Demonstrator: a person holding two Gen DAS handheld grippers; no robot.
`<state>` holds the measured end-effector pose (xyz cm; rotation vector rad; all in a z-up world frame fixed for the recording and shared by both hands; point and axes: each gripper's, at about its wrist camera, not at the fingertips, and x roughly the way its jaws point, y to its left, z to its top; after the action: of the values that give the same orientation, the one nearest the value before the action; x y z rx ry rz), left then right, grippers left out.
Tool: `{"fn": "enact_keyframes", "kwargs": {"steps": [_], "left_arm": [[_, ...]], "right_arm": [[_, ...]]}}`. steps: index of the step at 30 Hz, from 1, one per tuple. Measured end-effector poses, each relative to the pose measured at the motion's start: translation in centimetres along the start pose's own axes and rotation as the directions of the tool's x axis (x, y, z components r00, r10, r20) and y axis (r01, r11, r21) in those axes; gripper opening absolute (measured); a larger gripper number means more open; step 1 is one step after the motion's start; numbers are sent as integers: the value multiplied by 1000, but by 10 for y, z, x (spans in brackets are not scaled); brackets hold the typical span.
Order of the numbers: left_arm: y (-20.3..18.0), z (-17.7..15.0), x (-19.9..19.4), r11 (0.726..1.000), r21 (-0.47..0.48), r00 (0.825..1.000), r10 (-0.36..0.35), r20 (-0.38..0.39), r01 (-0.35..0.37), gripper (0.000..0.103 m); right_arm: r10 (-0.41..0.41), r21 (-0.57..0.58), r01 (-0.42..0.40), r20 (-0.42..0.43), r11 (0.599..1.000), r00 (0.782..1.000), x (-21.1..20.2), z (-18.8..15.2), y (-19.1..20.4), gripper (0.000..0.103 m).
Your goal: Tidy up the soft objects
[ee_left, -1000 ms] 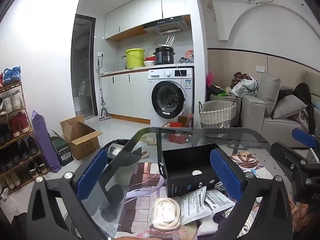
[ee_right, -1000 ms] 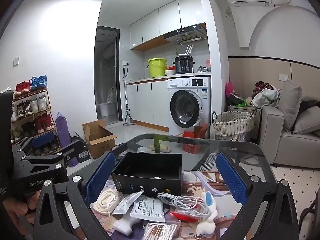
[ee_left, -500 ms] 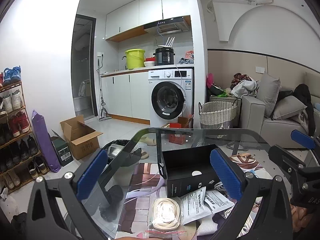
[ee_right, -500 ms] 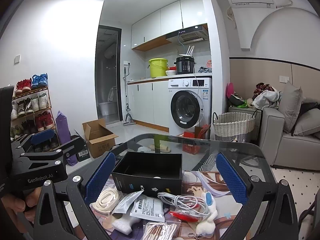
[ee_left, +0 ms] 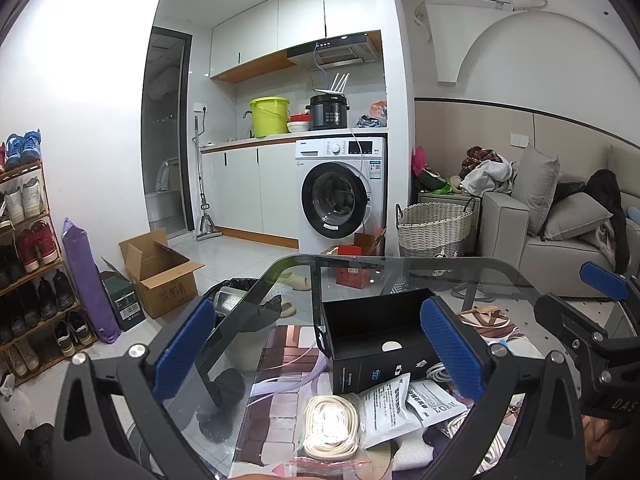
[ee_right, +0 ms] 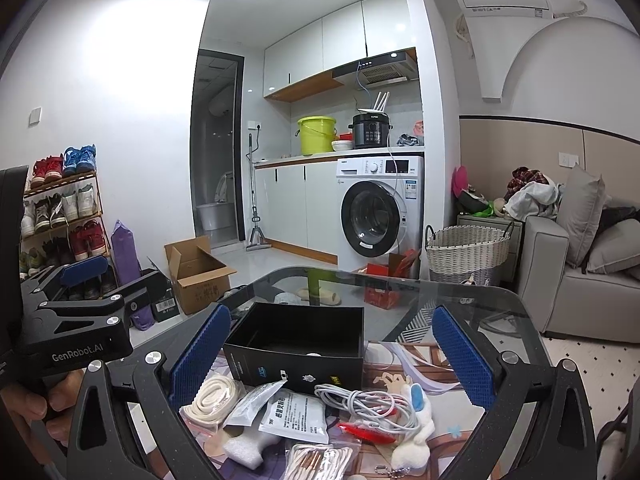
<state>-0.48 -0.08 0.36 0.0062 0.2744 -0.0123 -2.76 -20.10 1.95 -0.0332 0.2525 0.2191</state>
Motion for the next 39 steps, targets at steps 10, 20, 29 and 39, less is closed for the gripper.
{"fn": "enact_keyframes", "kwargs": {"steps": [10, 20, 29, 39], "left_arm": [[-1, 2, 1, 1000, -1, 1000, -12, -4, 12, 103], [1, 2, 0, 1000, -19, 1000, -20, -13, 19, 103], [5, 2, -1, 999, -32, 1000, -23, -13, 23, 103], [6, 2, -4, 998, -44, 999, -38, -11, 37, 103]], "right_arm": [[1, -4, -1, -2, 1000, 1000, 0, 2, 0, 103], [3, -10, -3, -2, 1000, 1000, 1, 1, 0, 103], [2, -13, -2, -2, 1000, 1000, 2, 0, 0, 103], [7, -24, -7, 4, 1000, 1000, 2, -1, 3, 103]]}}
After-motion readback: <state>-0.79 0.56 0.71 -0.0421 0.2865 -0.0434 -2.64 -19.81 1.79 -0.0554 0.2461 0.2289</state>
